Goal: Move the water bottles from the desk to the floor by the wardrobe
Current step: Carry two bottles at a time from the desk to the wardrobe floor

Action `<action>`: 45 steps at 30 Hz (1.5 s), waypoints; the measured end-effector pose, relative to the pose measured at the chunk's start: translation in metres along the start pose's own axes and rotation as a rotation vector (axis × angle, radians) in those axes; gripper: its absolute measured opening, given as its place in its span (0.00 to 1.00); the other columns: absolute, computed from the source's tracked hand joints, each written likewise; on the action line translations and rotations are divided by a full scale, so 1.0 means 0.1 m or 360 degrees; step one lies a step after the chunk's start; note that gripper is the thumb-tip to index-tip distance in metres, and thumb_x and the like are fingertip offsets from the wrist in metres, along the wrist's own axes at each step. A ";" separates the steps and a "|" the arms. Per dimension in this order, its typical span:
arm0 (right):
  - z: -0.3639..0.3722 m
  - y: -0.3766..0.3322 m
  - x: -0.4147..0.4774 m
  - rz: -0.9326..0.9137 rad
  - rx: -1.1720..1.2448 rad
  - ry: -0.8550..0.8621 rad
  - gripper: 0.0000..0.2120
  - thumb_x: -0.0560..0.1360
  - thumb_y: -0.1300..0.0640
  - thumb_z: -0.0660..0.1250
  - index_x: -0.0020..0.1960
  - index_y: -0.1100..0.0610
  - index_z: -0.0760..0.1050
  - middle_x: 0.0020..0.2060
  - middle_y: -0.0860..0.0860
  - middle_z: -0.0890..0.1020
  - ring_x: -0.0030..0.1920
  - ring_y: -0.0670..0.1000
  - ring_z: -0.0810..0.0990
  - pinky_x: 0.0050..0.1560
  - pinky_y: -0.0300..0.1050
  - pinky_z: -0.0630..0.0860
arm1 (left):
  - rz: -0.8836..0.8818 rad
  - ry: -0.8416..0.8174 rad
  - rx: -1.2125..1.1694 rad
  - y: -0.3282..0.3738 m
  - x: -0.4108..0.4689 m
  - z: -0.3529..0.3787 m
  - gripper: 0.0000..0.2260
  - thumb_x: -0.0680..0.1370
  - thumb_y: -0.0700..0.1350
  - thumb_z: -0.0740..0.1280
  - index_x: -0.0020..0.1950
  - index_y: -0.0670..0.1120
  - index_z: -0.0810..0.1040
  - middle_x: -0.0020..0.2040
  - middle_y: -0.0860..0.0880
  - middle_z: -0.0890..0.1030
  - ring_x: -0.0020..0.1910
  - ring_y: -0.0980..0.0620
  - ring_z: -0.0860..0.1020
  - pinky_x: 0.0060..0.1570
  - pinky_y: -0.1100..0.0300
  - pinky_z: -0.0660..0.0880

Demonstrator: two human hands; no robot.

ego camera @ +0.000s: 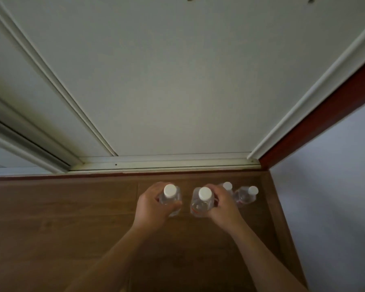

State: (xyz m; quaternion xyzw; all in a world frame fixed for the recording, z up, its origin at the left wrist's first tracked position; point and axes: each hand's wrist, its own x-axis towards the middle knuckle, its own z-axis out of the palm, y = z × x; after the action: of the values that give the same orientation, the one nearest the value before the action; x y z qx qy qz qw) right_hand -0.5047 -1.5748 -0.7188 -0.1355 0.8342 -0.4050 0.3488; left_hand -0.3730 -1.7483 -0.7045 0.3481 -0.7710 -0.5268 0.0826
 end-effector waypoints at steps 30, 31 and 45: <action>0.54 1.15 0.97 0.0166 -0.0135 0.0013 0.31 0.69 0.65 0.77 0.63 0.41 0.70 0.57 0.39 0.72 0.66 0.48 0.72 0.64 0.48 0.74 | 0.0058 -0.0093 0.0097 -1.27 0.84 0.93 0.23 0.67 0.42 0.82 0.56 0.57 0.78 0.53 0.60 0.80 0.53 0.64 0.78 0.52 0.71 0.74; 0.54 1.16 0.96 0.0179 -0.0118 0.0016 0.32 0.68 0.65 0.77 0.64 0.42 0.69 0.58 0.39 0.73 0.66 0.48 0.72 0.65 0.49 0.74 | 0.0058 -0.0110 0.0114 -1.27 0.86 0.94 0.23 0.67 0.42 0.82 0.58 0.56 0.79 0.54 0.60 0.79 0.54 0.63 0.78 0.53 0.70 0.73; 0.41 0.86 0.72 0.0143 -0.0134 -0.0037 0.40 0.68 0.59 0.79 0.74 0.46 0.64 0.72 0.47 0.70 0.72 0.50 0.69 0.63 0.43 0.71 | 0.0047 -0.0278 0.0286 -0.96 0.77 0.81 0.32 0.70 0.47 0.80 0.72 0.54 0.72 0.62 0.62 0.71 0.62 0.62 0.71 0.57 0.69 0.67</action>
State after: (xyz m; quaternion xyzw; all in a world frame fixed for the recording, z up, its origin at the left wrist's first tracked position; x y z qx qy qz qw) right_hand -0.5237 -1.5807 -0.8362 -0.1173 0.8516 -0.3519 0.3704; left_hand -0.4266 -1.7547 -0.8413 0.2955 -0.8244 -0.4827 -0.0085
